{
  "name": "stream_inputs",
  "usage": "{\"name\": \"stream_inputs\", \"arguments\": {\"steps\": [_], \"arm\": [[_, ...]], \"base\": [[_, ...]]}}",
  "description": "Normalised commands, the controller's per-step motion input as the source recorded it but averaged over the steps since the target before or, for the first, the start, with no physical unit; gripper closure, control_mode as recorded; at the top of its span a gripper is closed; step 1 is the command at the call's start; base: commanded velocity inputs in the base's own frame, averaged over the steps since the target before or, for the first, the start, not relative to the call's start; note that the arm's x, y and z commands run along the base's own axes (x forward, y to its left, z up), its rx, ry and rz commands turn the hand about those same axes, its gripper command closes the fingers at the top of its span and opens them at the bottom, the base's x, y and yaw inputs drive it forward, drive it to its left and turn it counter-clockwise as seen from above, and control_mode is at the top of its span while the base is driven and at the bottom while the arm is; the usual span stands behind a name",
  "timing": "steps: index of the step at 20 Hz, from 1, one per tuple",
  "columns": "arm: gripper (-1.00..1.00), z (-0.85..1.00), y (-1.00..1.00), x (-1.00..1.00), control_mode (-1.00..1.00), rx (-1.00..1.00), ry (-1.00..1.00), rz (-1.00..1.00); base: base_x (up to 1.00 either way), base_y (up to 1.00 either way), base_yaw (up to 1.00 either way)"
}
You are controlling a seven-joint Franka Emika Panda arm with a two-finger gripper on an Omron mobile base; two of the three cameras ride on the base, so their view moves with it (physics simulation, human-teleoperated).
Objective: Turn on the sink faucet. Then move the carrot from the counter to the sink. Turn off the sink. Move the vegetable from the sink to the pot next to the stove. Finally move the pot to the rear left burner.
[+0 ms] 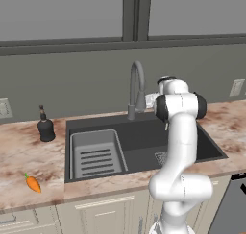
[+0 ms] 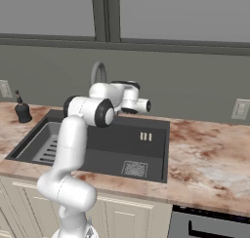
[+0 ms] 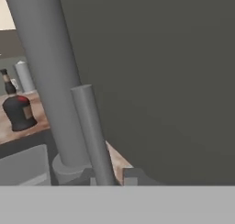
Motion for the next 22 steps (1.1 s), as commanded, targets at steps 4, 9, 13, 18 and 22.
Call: {"name": "stream_inputs", "arguments": {"steps": [4, 9, 13, 18, 22], "arm": [[1.00, -0.19, -0.05, 0.06, -1.00, 0.00, 0.00, -0.16], [1.00, -0.17, -0.25, 0.12, -1.00, 0.01, 0.00, -0.15], [1.00, -0.17, -0.52, 0.14, -1.00, 0.05, 0.00, -0.04], [1.00, -0.26, -0.66, 0.11, -1.00, 0.08, 0.00, 0.00], [1.00, -0.36, -0.66, 0.05, -1.00, 0.08, 0.00, 0.00]], "base": [[0.00, 0.00, 0.00], [0.00, 0.00, 0.00], [0.00, 0.00, 0.00], [0.00, 0.00, 0.00], [0.00, 0.00, 0.00]]}}
